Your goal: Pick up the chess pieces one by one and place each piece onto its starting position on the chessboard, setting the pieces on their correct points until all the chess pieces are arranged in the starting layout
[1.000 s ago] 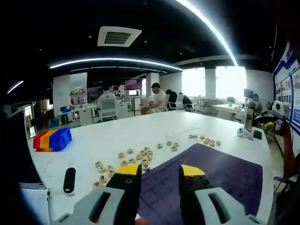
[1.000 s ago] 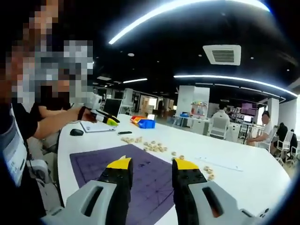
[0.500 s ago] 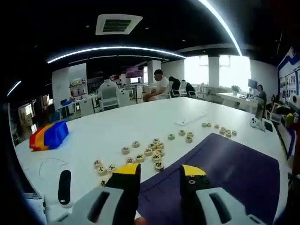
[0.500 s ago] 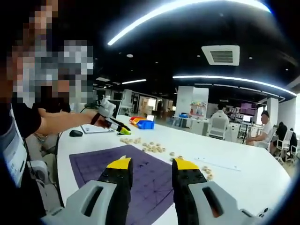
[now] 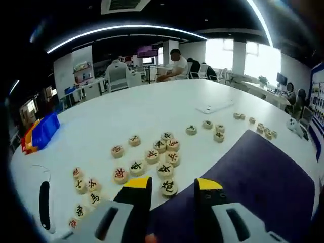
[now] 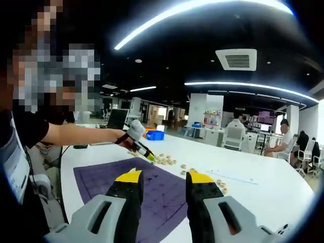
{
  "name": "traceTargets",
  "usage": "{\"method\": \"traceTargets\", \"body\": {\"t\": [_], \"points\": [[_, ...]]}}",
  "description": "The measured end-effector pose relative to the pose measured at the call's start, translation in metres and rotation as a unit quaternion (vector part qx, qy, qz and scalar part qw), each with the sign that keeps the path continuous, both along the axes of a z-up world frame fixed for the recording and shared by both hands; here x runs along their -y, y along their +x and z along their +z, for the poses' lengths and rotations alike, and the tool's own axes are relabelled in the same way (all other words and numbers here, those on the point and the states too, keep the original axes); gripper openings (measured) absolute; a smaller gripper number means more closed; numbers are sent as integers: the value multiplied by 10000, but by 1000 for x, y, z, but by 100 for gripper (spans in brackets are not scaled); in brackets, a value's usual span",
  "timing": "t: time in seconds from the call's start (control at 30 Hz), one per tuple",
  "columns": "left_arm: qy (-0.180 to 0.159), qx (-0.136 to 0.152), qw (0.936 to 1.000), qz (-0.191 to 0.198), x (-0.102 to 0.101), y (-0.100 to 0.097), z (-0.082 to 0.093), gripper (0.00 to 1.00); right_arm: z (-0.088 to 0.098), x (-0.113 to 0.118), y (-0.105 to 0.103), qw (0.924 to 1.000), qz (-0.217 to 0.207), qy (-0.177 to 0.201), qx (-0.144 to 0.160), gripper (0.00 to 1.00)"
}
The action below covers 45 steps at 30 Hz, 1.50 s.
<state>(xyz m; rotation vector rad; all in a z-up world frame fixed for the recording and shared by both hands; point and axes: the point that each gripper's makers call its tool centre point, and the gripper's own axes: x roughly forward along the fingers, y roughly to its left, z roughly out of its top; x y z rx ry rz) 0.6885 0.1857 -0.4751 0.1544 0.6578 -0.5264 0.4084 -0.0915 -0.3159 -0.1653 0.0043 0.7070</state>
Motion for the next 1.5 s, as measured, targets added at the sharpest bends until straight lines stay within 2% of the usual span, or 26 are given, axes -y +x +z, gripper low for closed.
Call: {"method": "traceTargets", "body": {"t": [0.17,0.27,0.37,0.47,0.6,0.73,0.87,0.97,1.03,1.07,1.13,1.27,1.37,1.4,1.43,1.5], "points": [[307,-127,9994,102,6,16,-17,36,-1,4,1,10000,-23,19,-14,34],[336,-137,9991,202,7,22,-23,36,-4,2,2,10000,-27,38,-54,34],[230,-162,9993,246,8,24,-22,31,-7,-2,0,9999,64,-24,-81,34],[185,-174,9990,357,8,22,-22,21,-7,-4,0,9999,96,-6,-79,34],[227,-194,9985,469,2,20,-18,20,-12,-8,0,9998,145,-52,-138,34],[170,6,9985,520,-4,19,1,20,-13,-9,0,9997,154,-51,-154,34],[78,188,9987,468,-10,7,23,20,-14,-10,-1,9997,160,-78,-158,34],[32,239,9991,360,-10,-8,32,20,-12,-10,-3,9998,164,-61,-135,34],[283,308,9989,190,-16,-20,35,20,-13,-12,-3,9997,194,-91,-135,34],[398,318,9986,135,-19,-26,35,20,-15,-15,-5,9994,257,-177,-137,35],[336,271,9991,17,-19,-40,34,20,-21,-21,-8,9984,372,-395,-142,36],[439,158,9978,-467,-14,-68,26,20,-25,-27,-11,9976,477,-473,-178,37],[880,361,9925,-768,-19,-72,17,20,-22,-28,-11,9976,485,-459,-159,37],[760,302,9937,-762,-18,-74,14,20,-22,-28,-12,9976,490,-453,-158,37],[490,200,9948,-869,-11,-76,10,20,-22,-28,-13,9975,501,-465,-154,37],[370,171,9949,-922,-10,-78,6,20,-22,-28,-15,9973,509,-497,-153,37]]}}
